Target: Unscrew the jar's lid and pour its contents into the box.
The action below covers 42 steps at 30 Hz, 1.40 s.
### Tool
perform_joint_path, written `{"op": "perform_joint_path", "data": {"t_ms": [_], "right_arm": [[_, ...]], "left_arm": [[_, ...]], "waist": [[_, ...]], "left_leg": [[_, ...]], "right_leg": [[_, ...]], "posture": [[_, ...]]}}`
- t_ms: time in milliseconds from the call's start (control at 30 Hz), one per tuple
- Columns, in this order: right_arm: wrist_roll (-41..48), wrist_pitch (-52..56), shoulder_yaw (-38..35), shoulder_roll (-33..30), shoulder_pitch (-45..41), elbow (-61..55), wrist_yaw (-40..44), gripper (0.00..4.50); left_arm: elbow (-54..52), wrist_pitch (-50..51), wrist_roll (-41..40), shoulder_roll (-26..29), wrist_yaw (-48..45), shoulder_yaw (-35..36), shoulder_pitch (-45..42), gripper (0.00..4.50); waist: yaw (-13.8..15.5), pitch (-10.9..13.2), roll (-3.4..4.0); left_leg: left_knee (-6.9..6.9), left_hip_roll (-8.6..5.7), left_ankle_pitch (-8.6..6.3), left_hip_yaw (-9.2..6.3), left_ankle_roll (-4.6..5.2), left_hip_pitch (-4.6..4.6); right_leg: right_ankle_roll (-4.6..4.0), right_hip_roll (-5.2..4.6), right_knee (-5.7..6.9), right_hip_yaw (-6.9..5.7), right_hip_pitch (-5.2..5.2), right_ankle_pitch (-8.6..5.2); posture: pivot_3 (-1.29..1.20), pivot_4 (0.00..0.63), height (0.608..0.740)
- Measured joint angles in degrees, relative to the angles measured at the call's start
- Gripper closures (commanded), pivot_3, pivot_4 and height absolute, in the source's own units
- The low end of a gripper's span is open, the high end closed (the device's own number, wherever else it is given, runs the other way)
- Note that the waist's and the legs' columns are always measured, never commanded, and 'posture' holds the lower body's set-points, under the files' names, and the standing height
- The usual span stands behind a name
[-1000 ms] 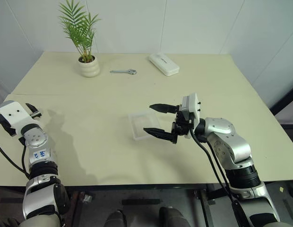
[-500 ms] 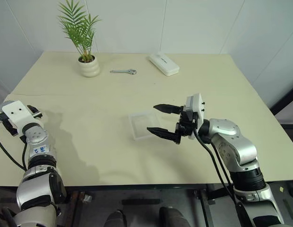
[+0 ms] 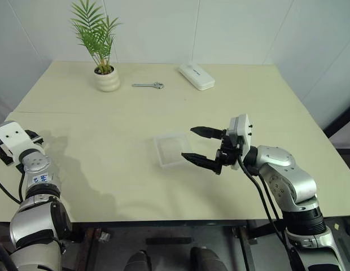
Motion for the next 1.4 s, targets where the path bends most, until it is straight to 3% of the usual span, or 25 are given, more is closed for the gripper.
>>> {"op": "perform_joint_path", "data": {"t_ms": [200,633,733,800,900,1033,1200,1400], "right_arm": [[0.21,0.53,-0.06,-0.1,1.61,-0.81,-1.29,0.0],[0.22,0.53,-0.18,-0.6,2.36,-1.64,-2.73,0.0],[0.39,0.9,-0.33,-0.77,2.96,-2.09,-3.48,0.0],[1.64,2.39,-0.57,-1.0,2.83,-2.91,-3.85,0.0],[3.55,6.66,-1.31,-3.77,1.81,-4.13,-4.02,0.0],[5.98,9.62,-1.86,-3.53,-3.03,-5.43,-4.97,0.0],[6.38,12.32,-0.55,-0.39,-8.07,-6.33,-8.86,0.0],[7.59,16.02,0.08,4.48,-11.11,-6.13,-13.93,0.0]], "left_arm": [[0.79,0.09,-0.59,0.0,-0.58,0.08,-0.69,2.63],[-1.71,-0.66,-6.25,-2.55,-15.1,1.47,-1.66,2.63],[-16.58,-0.22,-9.03,-4.97,-28.48,-1.89,2.24,2.63],[-29.73,3.48,-8.75,-2.36,-37.25,-6.6,7.36,2.63],[-44.78,12.7,-10.55,1.77,-47.83,-10.38,12.89,2.63],[-60.04,27.47,-20.85,3.33,-65.03,-15.14,17.43,2.63],[-69.74,33.29,-24.13,2.71,-76.99,-21.11,19.12,2.63],[-72.21,35.56,-25.27,-3.15,-79.52,-23.81,17.89,2.63]], "waist": [[-0.04,0.0,0.0],[0.09,0.0,0.0],[0.19,0.02,-0.04],[-0.37,0.03,-0.04],[-0.82,0.04,0.0],[-0.48,0.05,0.01],[-0.37,0.05,0.01],[-0.15,0.05,0.01]], "left_leg": [[-0.02,0.0,-0.01,0.01,0.0,0.0],[-0.01,0.0,-0.01,0.01,0.0,-0.02],[-0.03,0.0,-0.01,0.01,-0.02,-0.09],[-0.09,0.0,-0.03,0.07,-0.04,-0.07],[-0.28,0.04,-0.03,0.13,-0.03,0.03],[-0.25,0.07,-0.02,0.1,-0.04,0.05],[-0.16,0.07,-0.02,0.08,-0.02,0.05],[0.0,0.07,-0.06,0.06,0.06,-0.04]], "right_leg": [[0.0,0.0,-0.03,0.0,0.0,0.0],[0.0,0.0,-0.04,0.0,0.0,0.0],[0.0,0.0,-0.05,-0.01,-0.02,0.0],[0.0,0.01,0.06,0.08,-0.03,0.0],[-0.07,0.01,0.06,0.12,-0.05,-0.06],[-0.16,0.04,0.08,0.11,-0.14,-0.17],[-0.18,0.03,0.12,0.13,-0.14,-0.18],[-0.16,0.03,0.14,0.13,-0.13,-0.18]], "posture": [[0.0,0.15,0.74],[0.0,0.15,0.74],[0.0,0.15,0.74],[0.0,0.15,0.74],[0.0,0.15,0.74],[0.0,0.15,0.74],[0.0,0.15,0.74],[0.0,0.15,0.74]]}}
